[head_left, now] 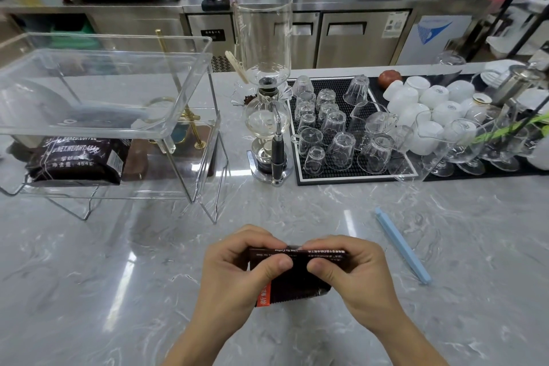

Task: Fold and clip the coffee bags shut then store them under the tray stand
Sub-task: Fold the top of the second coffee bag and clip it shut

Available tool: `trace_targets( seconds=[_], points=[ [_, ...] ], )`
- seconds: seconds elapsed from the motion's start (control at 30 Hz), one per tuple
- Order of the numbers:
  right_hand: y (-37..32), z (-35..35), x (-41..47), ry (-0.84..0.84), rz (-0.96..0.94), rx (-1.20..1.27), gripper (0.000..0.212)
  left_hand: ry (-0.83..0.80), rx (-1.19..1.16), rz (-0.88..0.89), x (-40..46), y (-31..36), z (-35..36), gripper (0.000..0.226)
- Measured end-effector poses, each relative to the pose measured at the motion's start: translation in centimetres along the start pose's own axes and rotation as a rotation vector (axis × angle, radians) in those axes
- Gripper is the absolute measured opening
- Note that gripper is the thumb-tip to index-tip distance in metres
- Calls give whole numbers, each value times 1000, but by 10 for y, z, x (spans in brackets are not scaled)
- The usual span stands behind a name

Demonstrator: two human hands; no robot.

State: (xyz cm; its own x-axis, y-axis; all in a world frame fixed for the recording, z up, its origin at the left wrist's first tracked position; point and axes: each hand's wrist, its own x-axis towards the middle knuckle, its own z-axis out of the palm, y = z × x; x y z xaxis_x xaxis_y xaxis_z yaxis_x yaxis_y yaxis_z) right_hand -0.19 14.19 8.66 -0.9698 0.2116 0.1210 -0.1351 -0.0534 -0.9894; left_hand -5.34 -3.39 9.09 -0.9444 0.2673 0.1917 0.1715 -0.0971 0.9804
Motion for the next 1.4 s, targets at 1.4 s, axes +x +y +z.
trace_targets(
  seconds=[1.4],
  points=[
    [36, 25, 6, 230, -292, -401, 50, 264, 359, 233, 0, -32, 27, 61]
  ],
)
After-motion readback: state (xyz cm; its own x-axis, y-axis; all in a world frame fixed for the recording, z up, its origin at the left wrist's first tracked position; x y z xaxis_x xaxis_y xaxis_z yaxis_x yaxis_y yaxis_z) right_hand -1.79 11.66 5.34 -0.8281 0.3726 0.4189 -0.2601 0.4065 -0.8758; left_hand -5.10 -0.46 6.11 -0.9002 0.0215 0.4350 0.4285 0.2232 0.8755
